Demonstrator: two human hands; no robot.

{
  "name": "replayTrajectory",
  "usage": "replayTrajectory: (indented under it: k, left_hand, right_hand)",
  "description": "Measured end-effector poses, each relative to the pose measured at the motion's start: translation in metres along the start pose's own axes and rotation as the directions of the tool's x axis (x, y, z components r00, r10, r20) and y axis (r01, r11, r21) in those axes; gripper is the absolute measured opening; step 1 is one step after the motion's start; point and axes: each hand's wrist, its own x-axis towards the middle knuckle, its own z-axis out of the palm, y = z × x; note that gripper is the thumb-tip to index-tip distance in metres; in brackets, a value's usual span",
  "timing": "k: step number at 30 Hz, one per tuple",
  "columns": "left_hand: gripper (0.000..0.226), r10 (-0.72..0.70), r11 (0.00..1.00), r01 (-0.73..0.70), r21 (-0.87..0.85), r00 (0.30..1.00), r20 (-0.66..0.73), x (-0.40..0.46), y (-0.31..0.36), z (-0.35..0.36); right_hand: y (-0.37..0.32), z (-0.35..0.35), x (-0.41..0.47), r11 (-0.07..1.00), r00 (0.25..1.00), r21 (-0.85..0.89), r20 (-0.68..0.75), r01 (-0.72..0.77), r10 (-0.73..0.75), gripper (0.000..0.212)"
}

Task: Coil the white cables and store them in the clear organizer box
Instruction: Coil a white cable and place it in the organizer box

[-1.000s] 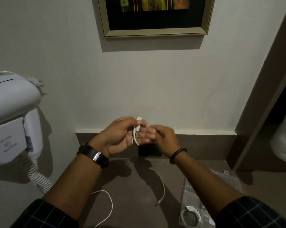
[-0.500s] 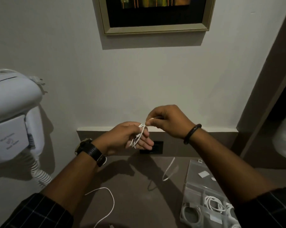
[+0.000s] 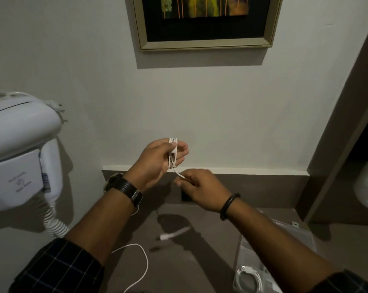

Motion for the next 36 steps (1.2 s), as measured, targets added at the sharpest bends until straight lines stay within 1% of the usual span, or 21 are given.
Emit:
replayTrajectory:
  k: [1, 2, 3, 4, 6, 7, 8, 9, 12, 14, 16, 19, 21, 23, 24, 26, 28, 30, 32, 34, 36]
  left_hand:
    - [0.027, 0.029, 0.981, -0.024, 0.194, 0.999, -0.021, 0.0, -0.002, -0.002]
    - [0.026, 0.048, 0.925, -0.039, 0.379, 0.999, -0.017, -0.002, -0.005, -0.004]
    - [0.026, 0.041, 0.864, -0.048, 0.501, 0.999, 0.025, -0.003, -0.007, -0.007]
    - [0.026, -0.016, 0.857, -0.026, 0.514, 0.997, 0.078, -0.006, -0.009, -0.009]
    - [0.029, -0.204, 0.94, 0.122, 0.318, 0.949, 0.239, -0.016, -0.013, -0.008]
    - [0.031, -0.265, 0.958, 0.205, 0.2, 0.9, 0.346, -0.02, -0.014, -0.006]
    - [0.032, -0.275, 0.961, 0.252, 0.11, 0.857, 0.435, -0.023, -0.012, -0.003]
    - [0.032, -0.251, 0.964, 0.263, 0.045, 0.838, 0.484, -0.025, -0.008, 0.0]
    - [0.027, -0.128, 0.952, 0.254, -0.173, 0.84, 0.528, -0.029, 0.008, 0.014]
    - [0.024, -0.052, 0.927, 0.233, -0.295, 0.857, 0.512, -0.028, 0.018, 0.022]
    - [0.024, -0.008, 0.897, 0.2, -0.395, 0.899, 0.438, -0.022, 0.023, 0.028]
    - [0.029, 0.018, 0.89, 0.085, -0.448, 0.975, 0.22, -0.007, 0.025, 0.022]
    - [0.032, 0.019, 0.926, 0.024, -0.377, 0.994, 0.109, 0.0, 0.021, 0.014]
    - [0.032, 0.006, 0.968, 0.001, -0.25, 1.0, 0.029, 0.002, 0.013, 0.008]
    - [0.032, -0.01, 0.984, 0.012, -0.18, 1.0, 0.011, 0.002, 0.009, 0.006]
    - [0.031, -0.068, 0.997, 0.069, -0.021, 0.997, 0.041, 0.0, 0.001, 0.005]
    - [0.03, -0.148, 0.978, 0.127, 0.166, 0.982, 0.117, -0.006, -0.004, 0.009]
    - [0.029, -0.198, 0.929, 0.131, 0.347, 0.966, 0.167, -0.011, -0.006, 0.018]
    - [0.032, -0.213, 0.871, 0.101, 0.48, 0.959, 0.185, -0.012, -0.004, 0.028]
    - [0.035, -0.219, 0.85, 0.098, 0.518, 0.959, 0.179, -0.012, -0.001, 0.033]
    - [0.034, -0.244, 0.86, 0.131, 0.493, 0.954, 0.172, -0.012, 0.001, 0.034]
  right_hand:
    - [-0.003, -0.011, 0.001, 0.999, 1.0, -0.046, -0.005, 0.014, -0.014, 0.023]
    - [-0.005, -0.022, 0.001, 0.998, 1.0, -0.063, -0.016, 0.019, -0.02, 0.021]
    - [-0.005, -0.033, 0.002, 0.997, 0.999, -0.07, -0.034, 0.028, -0.03, 0.018]
    - [-0.006, -0.045, 0.003, 0.996, 0.997, -0.081, -0.053, 0.043, -0.048, 0.015]
    - [-0.004, -0.067, 0.008, 0.995, 0.995, -0.086, -0.072, 0.058, -0.064, 0.012]
    - [-0.002, -0.076, 0.011, 0.997, 0.996, -0.058, -0.072, 0.05, -0.054, 0.012]
    - [0.001, -0.081, 0.012, 0.999, 0.996, -0.013, -0.076, 0.038, -0.039, 0.013]
    - [0.004, -0.082, 0.013, 0.998, 0.996, 0.054, -0.088, 0.028, -0.023, 0.014]
    - [0.013, -0.062, 0.011, 0.943, 0.989, 0.334, -0.143, 0.002, 0.048, 0.017]
    - [0.015, -0.035, 0.007, 0.888, 0.982, 0.46, -0.157, -0.018, 0.101, 0.019]
    - [0.012, -0.006, -0.001, 0.875, 0.982, 0.479, -0.13, -0.062, 0.14, 0.037]
    - [-0.006, 0.019, -0.01, 0.947, 0.993, 0.298, 0.022, -0.121, 0.12, 0.034]
    - [-0.018, 0.011, -0.011, 0.997, 0.997, 0.067, 0.065, -0.045, 0.041, 0.032]
    - [-0.027, -0.01, -0.011, 0.97, 0.994, -0.237, 0.108, 0.062, -0.037, 0.027]
    - [-0.03, -0.022, -0.011, 0.916, 0.991, -0.386, 0.116, 0.111, -0.071, 0.024]
    - [-0.033, -0.043, -0.013, 0.734, 0.983, -0.657, 0.07, 0.175, -0.172, 0.018]
    - [-0.035, -0.057, -0.011, 0.535, 0.969, -0.835, -0.007, 0.131, -0.248, 0.018]
    - [-0.034, -0.065, -0.009, 0.485, 0.952, -0.869, -0.058, 0.101, -0.302, 0.018]
    - [-0.027, -0.069, -0.007, 0.52, 0.944, -0.841, -0.034, 0.15, -0.327, 0.012]
    - [-0.018, -0.069, -0.008, 0.627, 0.954, -0.754, -0.004, 0.194, -0.3, 0.012]
    - [-0.011, -0.065, -0.013, 0.758, 0.961, -0.625, -0.044, 0.188, -0.274, 0.015]
